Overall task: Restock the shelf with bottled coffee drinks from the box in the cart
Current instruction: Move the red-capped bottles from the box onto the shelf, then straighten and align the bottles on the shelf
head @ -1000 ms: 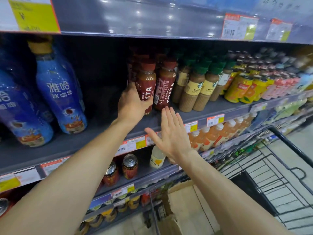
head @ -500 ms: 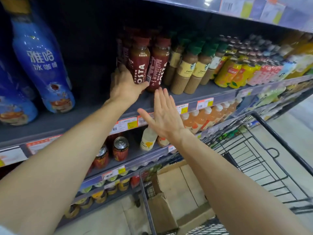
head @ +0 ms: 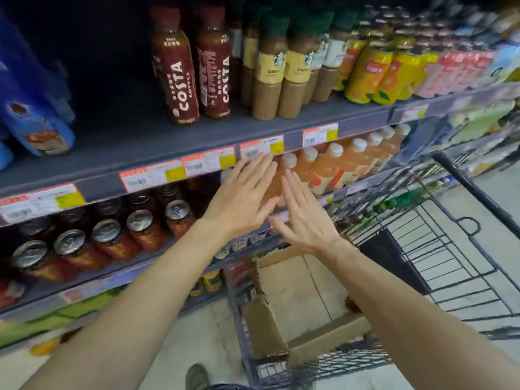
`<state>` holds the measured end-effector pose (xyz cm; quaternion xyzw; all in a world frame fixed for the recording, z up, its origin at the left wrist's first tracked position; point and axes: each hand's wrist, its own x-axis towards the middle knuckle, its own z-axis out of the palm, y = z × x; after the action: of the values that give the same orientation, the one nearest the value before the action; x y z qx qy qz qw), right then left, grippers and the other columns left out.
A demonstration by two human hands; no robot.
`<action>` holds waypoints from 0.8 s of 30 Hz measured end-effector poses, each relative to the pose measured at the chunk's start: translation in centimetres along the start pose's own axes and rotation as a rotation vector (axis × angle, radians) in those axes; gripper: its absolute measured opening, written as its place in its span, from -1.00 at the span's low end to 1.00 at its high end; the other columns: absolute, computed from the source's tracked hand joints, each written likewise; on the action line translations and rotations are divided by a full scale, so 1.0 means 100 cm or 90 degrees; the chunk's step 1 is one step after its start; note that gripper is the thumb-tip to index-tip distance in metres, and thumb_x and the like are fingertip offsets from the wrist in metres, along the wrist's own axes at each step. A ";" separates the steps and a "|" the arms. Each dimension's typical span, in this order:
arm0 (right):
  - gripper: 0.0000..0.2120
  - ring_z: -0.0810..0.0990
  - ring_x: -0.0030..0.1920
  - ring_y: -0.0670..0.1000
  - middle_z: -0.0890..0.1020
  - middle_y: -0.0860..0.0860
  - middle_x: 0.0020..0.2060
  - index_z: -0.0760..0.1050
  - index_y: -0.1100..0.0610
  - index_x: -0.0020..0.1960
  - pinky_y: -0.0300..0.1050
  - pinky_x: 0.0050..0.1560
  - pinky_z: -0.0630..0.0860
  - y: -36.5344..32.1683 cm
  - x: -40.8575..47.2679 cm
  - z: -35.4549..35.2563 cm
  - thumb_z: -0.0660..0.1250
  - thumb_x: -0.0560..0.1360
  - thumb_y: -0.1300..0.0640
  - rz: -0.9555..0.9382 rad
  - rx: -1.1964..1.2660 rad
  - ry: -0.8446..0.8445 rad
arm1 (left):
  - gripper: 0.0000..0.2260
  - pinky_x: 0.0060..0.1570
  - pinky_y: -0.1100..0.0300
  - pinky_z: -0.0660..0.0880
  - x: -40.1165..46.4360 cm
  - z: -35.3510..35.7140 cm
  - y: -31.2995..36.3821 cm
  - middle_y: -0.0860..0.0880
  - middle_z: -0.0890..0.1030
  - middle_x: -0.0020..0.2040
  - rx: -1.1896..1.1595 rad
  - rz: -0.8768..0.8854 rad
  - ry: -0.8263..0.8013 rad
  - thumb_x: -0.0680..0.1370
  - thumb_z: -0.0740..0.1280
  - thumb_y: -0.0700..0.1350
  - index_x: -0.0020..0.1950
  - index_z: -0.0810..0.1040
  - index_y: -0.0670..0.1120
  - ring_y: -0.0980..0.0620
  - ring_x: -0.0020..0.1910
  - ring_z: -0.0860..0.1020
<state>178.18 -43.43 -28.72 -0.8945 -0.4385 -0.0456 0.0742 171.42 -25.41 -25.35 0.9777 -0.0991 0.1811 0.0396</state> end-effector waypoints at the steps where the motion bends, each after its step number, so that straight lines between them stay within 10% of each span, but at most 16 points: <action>1: -0.18 0.00 0.57 0.16 0.06 0.25 0.55 0.06 0.36 0.54 0.10 0.54 0.08 0.015 -0.009 0.001 -0.07 0.60 -0.31 0.007 0.000 -0.004 | -0.40 0.50 -0.07 0.05 0.006 0.009 0.014 -0.19 0.22 0.53 -0.005 -0.015 -0.021 0.60 0.04 0.13 0.51 0.24 -0.25 -0.11 0.53 0.17; 13: -0.20 0.22 0.51 0.23 0.24 0.29 0.49 0.22 0.39 0.49 0.18 0.44 0.29 0.177 -0.145 0.079 -0.05 0.60 -0.29 0.076 0.135 -0.166 | -0.41 0.53 0.02 -0.04 0.083 0.158 0.186 -0.12 0.08 0.57 -0.064 -0.053 -0.270 0.64 0.02 0.15 0.57 0.08 -0.18 -0.04 0.56 0.04; 20: 0.02 -0.11 0.58 0.09 -0.07 0.18 0.58 -0.11 0.26 0.58 -0.11 0.49 -0.28 0.238 -0.234 0.139 -0.43 0.41 -0.46 0.166 0.201 -0.302 | -0.40 0.52 0.07 -0.08 0.067 0.258 0.243 -0.09 0.01 0.59 -0.090 -0.057 -0.481 0.65 -0.06 0.17 0.57 0.00 -0.16 0.01 0.56 -0.02; 24: -0.03 -0.10 0.58 0.05 -0.07 0.14 0.58 -0.12 0.24 0.59 -0.10 0.54 -0.21 0.278 -0.255 0.183 -0.30 0.45 -0.46 0.210 0.194 -0.355 | -0.42 0.52 0.13 -0.10 0.063 0.313 0.254 -0.06 -0.01 0.59 -0.140 -0.124 -0.572 0.66 -0.04 0.16 0.58 -0.01 -0.14 0.02 0.56 -0.02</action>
<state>184.90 -76.94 -53.12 -0.9101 -0.2935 0.2783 0.0905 182.71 -54.90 -51.17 0.9539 -0.0326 -0.2761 0.1133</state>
